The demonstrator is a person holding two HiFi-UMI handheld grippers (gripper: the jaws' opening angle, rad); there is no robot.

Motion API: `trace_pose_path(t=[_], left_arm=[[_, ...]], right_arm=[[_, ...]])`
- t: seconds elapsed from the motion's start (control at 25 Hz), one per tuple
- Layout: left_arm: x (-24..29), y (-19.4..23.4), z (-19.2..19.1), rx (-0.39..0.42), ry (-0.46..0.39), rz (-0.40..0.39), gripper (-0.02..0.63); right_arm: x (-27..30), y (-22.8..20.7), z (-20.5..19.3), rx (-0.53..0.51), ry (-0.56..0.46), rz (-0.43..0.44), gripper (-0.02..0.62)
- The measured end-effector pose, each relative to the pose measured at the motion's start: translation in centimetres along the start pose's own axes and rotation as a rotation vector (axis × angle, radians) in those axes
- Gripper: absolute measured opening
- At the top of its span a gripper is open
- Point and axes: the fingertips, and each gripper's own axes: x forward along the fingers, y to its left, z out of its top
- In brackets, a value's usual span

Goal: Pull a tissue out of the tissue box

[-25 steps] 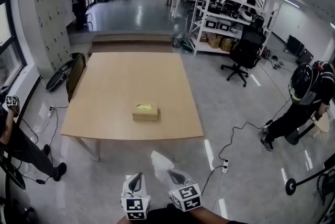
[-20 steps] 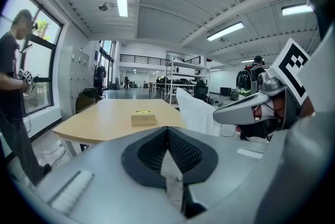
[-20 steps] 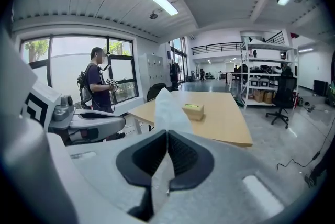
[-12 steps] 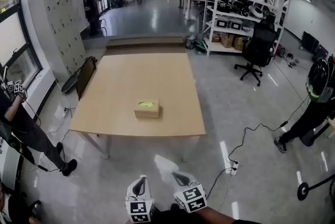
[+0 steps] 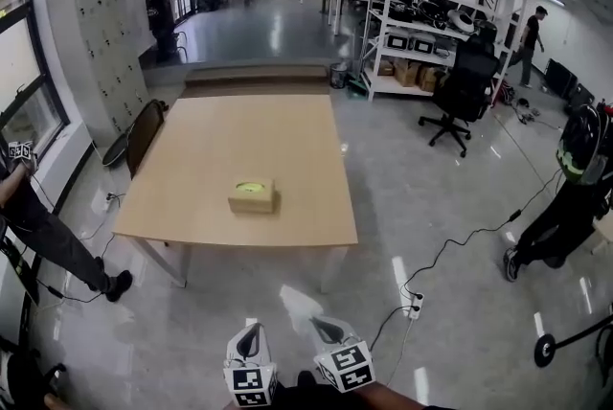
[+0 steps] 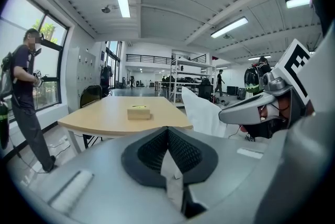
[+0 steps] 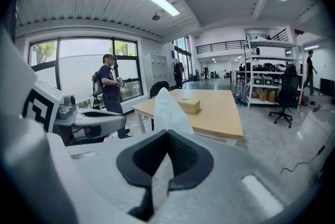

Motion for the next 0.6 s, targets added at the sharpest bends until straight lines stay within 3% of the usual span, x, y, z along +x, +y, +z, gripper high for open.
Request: trace_pose_path(t=[0.6], left_arm=[[1.2, -1.1, 0.3, -0.006, 0.005, -0.018, 0.018]], right_arm=[[-0.3, -2.2, -0.2, 0.025, -0.007, -0.034, -0.006]])
